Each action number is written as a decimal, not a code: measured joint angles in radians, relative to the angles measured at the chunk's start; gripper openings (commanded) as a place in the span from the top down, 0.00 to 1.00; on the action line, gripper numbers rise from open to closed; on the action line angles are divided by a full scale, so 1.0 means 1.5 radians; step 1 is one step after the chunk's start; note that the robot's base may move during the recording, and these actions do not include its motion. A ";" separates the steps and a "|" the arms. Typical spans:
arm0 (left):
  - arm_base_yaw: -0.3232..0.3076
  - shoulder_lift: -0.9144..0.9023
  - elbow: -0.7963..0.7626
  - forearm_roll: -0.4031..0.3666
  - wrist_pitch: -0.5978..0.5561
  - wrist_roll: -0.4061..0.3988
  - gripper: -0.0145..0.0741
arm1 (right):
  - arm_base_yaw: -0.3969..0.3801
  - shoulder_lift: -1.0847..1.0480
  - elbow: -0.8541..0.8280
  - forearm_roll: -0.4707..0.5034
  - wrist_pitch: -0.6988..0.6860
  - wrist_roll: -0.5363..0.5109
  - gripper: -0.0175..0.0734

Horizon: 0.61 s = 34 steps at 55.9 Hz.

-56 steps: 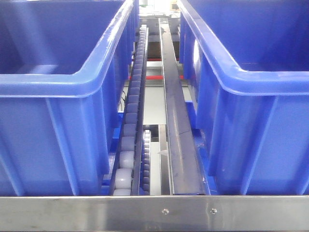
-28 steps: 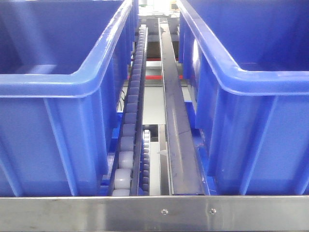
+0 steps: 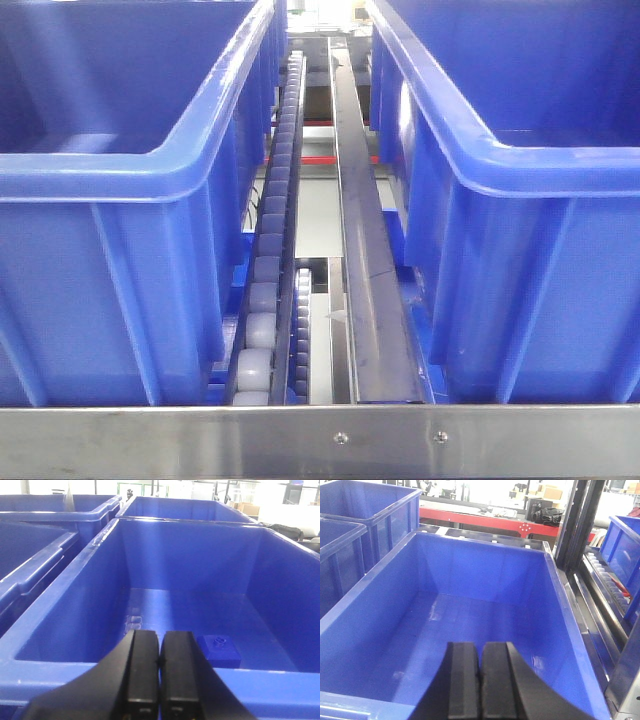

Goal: Pick and sort blue part to right shelf
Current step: 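Raise the open right gripper out of the bin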

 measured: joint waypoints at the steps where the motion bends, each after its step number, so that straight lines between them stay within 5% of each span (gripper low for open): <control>1: 0.000 0.000 0.000 0.000 0.000 0.000 0.70 | 0.000 0.000 0.000 0.000 0.000 0.000 0.76; 11: 0.000 0.000 0.000 0.000 0.000 0.000 0.70 | -0.025 0.000 0.066 -0.002 -0.046 0.000 0.76; 34: 0.000 0.000 0.000 0.000 0.000 0.000 0.70 | -0.076 0.000 0.361 0.082 -0.402 0.000 0.76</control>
